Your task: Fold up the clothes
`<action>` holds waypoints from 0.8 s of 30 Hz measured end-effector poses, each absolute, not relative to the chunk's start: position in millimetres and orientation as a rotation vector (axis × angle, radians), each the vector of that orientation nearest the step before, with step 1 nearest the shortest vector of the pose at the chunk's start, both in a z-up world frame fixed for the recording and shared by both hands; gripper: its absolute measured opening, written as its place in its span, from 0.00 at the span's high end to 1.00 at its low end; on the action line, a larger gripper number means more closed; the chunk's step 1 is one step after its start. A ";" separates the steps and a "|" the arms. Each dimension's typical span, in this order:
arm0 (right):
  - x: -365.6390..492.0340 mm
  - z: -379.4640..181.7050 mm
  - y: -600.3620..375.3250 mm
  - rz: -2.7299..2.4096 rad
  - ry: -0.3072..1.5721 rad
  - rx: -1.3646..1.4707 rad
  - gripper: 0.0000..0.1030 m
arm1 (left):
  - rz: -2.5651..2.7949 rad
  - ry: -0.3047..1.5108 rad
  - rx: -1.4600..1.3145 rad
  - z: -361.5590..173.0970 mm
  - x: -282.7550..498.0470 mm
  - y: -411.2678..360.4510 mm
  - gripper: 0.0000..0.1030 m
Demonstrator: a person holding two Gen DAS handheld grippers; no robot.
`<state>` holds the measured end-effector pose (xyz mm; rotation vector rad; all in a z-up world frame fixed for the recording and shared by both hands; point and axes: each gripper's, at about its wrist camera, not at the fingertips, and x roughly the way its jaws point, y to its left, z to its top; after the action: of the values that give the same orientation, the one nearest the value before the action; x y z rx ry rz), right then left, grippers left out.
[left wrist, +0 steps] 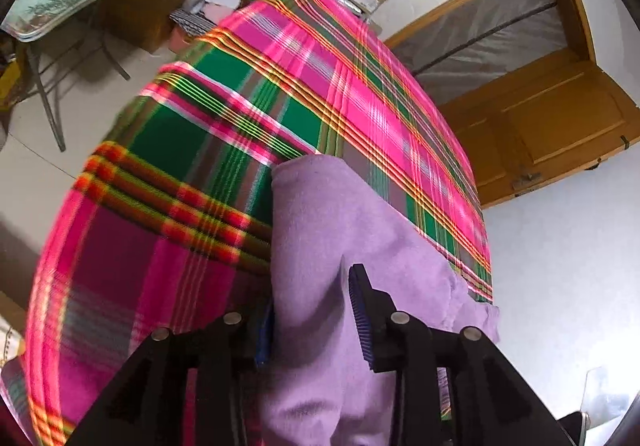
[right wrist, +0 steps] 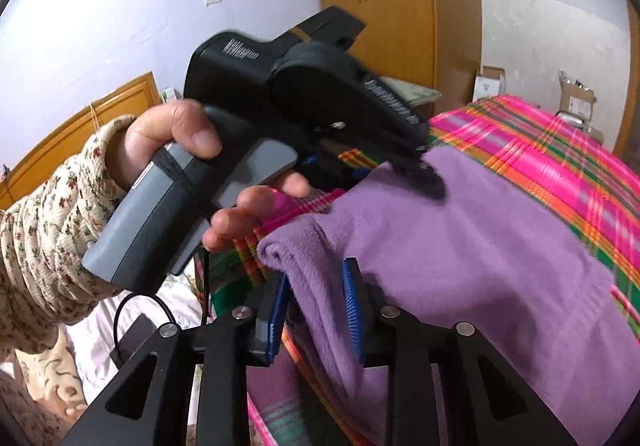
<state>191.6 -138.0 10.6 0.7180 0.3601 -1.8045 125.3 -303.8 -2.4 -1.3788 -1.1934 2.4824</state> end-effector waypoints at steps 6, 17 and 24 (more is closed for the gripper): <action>180.8 25.2 -92.4 -1.908 0.273 0.691 0.65 | 2.627 -1.181 -1.311 14.5 159.1 -299.9 0.67; 123.6 8.5 45.1 -2.338 0.088 0.840 0.65 | 2.724 -0.790 -1.166 58.0 171.2 -209.0 0.65; 96.8 -11.6 125.9 -2.586 0.044 0.983 0.65 | 2.522 -0.626 -1.199 47.4 147.6 -127.2 0.65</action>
<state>96.8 125.9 -11.6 0.9830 0.0436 -2.5865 147.6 -127.2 47.4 -1.1988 -0.6260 2.5218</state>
